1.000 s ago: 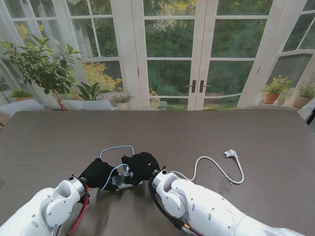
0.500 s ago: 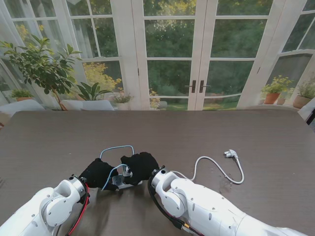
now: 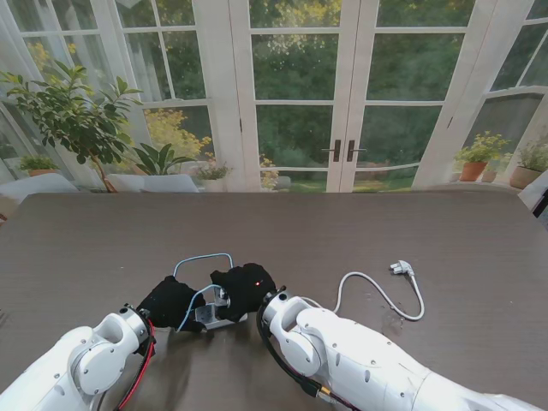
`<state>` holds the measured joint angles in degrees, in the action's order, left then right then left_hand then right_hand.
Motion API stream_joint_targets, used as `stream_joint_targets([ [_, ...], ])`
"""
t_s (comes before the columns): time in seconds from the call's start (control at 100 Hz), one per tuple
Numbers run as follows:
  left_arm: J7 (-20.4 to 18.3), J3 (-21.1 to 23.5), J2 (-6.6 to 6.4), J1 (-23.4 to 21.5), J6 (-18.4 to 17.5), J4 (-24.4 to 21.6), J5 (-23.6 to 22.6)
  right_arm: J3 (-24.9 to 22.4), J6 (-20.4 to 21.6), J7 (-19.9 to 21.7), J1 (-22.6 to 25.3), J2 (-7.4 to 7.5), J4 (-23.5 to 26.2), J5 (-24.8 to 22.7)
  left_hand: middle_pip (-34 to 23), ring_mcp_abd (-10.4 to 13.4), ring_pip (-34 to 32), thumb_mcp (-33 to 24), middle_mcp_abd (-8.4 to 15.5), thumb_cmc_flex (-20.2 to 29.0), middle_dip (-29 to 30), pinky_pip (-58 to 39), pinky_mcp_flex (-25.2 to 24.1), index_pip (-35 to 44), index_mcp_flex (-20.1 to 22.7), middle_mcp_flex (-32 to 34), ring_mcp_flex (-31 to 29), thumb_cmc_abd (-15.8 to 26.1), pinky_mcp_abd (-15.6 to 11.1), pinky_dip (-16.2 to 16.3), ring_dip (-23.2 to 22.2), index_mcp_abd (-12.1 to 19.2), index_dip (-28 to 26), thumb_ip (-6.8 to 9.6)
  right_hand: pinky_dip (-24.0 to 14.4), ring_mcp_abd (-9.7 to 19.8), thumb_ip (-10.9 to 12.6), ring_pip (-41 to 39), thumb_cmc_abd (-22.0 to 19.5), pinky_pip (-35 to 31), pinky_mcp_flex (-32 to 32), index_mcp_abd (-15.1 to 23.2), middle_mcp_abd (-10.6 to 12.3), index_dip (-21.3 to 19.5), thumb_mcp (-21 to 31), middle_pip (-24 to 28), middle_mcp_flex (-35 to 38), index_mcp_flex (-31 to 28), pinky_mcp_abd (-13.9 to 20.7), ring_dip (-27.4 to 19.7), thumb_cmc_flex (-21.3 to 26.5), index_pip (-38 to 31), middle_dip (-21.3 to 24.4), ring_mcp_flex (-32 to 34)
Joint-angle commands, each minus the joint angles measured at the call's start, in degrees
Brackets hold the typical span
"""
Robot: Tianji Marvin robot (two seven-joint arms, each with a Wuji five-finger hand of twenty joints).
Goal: Set up the charging station
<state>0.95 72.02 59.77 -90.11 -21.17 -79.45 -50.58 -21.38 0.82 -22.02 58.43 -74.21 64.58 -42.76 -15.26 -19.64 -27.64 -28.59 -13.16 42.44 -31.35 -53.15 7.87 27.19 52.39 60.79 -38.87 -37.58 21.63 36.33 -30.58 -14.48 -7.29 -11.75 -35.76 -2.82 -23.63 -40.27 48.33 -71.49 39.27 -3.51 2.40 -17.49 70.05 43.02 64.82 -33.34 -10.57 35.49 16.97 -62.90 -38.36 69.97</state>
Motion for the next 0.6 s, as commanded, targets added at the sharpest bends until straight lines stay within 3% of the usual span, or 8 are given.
stream_joint_targets([
  [0.0, -1.5, -0.2, -0.15, -0.7, 0.2, 0.6, -0.2, 0.2, -0.4, 1.2, 0.1, 0.11, 0.5, -0.5, -0.9, 0.5, -0.8, -6.3, 1.2, 9.4, 0.2, -2.4, -0.2, 11.1, 7.1, 2.3, -0.5, 6.4, 0.9, -0.2, -0.8, 6.2, -2.9, 1.67, 0.6, 1.0, 2.8, -1.3, -7.1, -1.0, -0.1, 23.2, 2.6, -4.6, 8.2, 0.6, 0.3, -7.6, 1.6, 0.7, 7.4, -15.0, -0.5, 3.0],
  [0.59, -1.9, -0.2, -0.18, -0.6, 0.1, 0.5, 0.1, 1.3, -0.6, 1.9, -0.8, -0.92, -1.0, 0.8, -1.0, 0.4, -0.9, -6.2, 0.9, 9.4, 0.3, -2.5, -0.2, 11.1, 7.1, 2.5, -0.6, 6.7, 1.0, -0.2, -0.8, 5.9, -3.1, 1.69, 0.6, 1.0, 2.8, -1.4, -7.2, -1.0, -0.2, 23.1, 2.5, -4.7, 8.1, 0.5, 0.2, -7.4, 1.7, 0.7, 7.4, -14.9, -0.5, 3.0],
])
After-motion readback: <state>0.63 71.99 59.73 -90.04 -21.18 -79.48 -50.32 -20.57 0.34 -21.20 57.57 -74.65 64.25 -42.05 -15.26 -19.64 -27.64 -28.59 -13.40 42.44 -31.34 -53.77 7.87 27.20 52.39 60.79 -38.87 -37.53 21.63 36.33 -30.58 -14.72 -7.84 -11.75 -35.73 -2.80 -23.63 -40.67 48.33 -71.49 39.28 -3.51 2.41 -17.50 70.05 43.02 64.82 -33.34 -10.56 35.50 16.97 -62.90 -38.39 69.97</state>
